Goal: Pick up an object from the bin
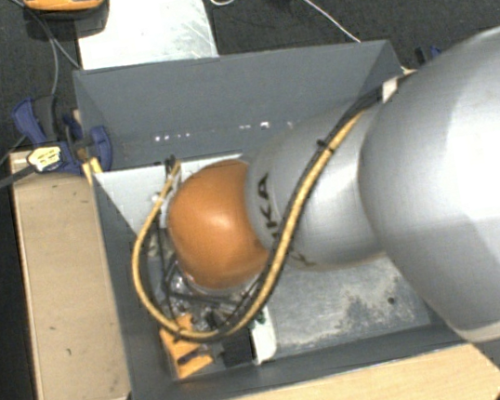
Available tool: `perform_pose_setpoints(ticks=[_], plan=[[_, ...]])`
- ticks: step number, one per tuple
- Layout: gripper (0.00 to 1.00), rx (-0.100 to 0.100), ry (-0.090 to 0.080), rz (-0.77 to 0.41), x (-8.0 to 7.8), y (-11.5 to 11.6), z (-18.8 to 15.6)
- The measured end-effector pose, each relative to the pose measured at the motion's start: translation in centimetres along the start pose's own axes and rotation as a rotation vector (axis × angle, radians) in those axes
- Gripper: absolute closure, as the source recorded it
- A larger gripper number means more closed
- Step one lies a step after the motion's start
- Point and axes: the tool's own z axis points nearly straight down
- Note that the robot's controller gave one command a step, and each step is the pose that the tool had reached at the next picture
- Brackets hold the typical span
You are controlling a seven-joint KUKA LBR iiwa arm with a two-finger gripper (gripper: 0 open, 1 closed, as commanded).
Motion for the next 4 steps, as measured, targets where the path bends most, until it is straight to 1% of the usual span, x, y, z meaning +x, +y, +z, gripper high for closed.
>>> perform_pose_setpoints(ticks=[2, 3, 4], plan=[[1.00, -0.003, 0.004, 0.000, 0.1, 0.2, -2.2], [1.00, -0.003, 0.006, 0.001, 0.2, 0.2, -4.3], [1.00, -0.002, -0.003, 0.002, -0.1, 0.2, -6.0]])
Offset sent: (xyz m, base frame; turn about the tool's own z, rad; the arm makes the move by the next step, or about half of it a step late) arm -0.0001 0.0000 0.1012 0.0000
